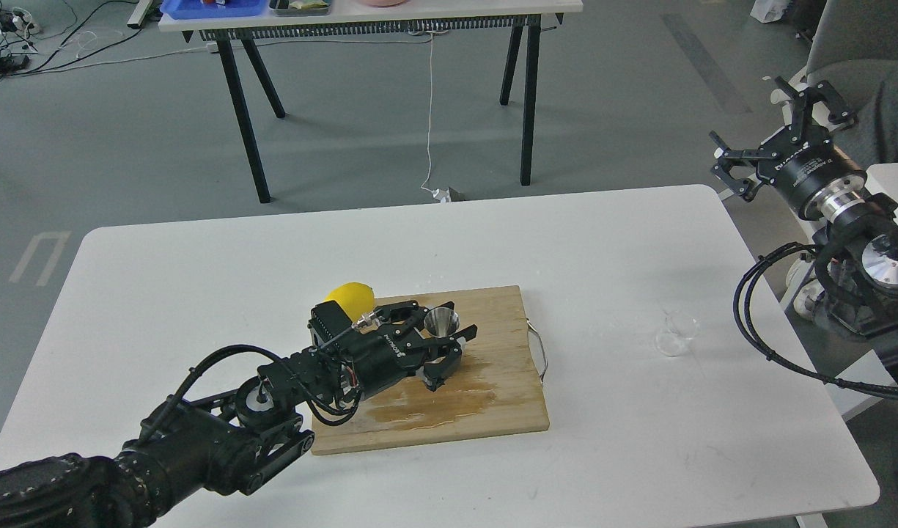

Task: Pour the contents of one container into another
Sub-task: 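Carry the jigger with the left gripper onto the wooden cutting board, then set the jigger upright on the board and open the left gripper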

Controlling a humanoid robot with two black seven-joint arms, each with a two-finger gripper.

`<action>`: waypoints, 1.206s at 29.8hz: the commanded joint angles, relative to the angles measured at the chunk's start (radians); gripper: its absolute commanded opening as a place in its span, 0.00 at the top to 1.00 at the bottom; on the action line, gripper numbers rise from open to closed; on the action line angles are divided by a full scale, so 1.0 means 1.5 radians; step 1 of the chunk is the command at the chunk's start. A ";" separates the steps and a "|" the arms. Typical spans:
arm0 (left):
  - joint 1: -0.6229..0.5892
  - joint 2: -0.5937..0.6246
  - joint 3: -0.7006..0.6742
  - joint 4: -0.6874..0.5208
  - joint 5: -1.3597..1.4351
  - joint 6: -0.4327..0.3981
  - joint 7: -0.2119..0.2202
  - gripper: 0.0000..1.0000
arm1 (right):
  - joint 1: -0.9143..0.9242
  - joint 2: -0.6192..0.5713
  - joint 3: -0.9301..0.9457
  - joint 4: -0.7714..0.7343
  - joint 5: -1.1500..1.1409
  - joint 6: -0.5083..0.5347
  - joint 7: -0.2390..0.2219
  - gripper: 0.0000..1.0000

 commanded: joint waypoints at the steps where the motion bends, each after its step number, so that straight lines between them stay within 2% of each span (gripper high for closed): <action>1: 0.001 0.000 -0.001 0.000 0.000 0.000 0.000 0.22 | -0.001 0.000 0.001 0.000 0.001 0.000 0.000 0.01; 9: 0.000 0.000 -0.004 -0.009 0.000 0.000 0.000 0.08 | -0.004 0.000 0.002 0.000 0.001 0.000 -0.001 0.01; 21: 0.039 0.000 -0.003 -0.009 0.000 0.000 0.000 0.06 | -0.007 -0.003 0.005 0.003 0.002 0.000 0.000 0.01; 36: 0.041 0.000 -0.018 -0.020 -0.001 0.000 0.000 0.06 | -0.008 -0.003 0.004 0.003 0.003 0.000 0.000 0.01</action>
